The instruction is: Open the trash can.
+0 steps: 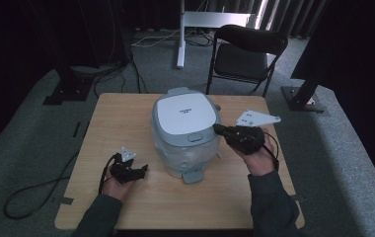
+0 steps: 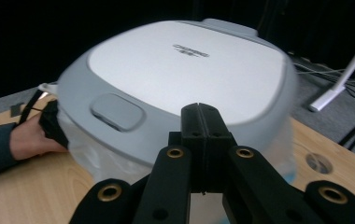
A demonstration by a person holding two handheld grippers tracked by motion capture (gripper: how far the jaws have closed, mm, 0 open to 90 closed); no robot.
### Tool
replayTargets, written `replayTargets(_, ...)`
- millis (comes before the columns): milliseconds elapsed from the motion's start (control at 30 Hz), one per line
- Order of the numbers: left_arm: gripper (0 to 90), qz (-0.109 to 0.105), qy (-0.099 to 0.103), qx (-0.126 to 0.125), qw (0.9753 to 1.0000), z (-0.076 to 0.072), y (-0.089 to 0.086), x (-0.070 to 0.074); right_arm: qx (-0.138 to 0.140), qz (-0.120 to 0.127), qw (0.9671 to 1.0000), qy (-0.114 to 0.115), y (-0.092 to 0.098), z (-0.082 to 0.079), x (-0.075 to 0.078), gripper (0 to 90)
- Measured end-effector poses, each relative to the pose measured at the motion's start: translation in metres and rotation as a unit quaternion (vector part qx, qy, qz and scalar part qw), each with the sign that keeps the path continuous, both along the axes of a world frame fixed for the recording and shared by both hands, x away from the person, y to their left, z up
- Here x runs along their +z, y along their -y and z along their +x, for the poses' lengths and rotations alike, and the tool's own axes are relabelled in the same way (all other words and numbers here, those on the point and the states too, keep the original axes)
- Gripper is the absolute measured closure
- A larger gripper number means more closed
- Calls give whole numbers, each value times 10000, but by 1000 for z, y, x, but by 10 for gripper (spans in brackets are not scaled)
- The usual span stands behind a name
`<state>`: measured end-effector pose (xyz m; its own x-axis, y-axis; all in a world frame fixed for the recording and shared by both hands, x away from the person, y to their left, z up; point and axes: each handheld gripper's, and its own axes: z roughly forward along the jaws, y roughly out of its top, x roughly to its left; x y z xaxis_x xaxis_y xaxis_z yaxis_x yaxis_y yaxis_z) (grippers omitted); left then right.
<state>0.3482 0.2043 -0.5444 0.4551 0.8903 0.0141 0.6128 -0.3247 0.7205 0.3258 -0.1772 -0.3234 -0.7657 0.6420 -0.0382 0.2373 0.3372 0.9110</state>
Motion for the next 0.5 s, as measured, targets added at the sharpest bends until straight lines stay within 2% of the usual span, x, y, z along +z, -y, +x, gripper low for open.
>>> replayTargets(33,234,1,-1,1,10000,0,0,0,124,-39,9999,2,-10,0,1,898)
replayTargets(200,234,2,-2,0,10000,0,0,0,277,-102,9996,-10,-21,-1,0,898)
replayTargets(500,234,2,-3,-3,10000,0,0,0,445,-124,9989,-21,-32,0,0,899)
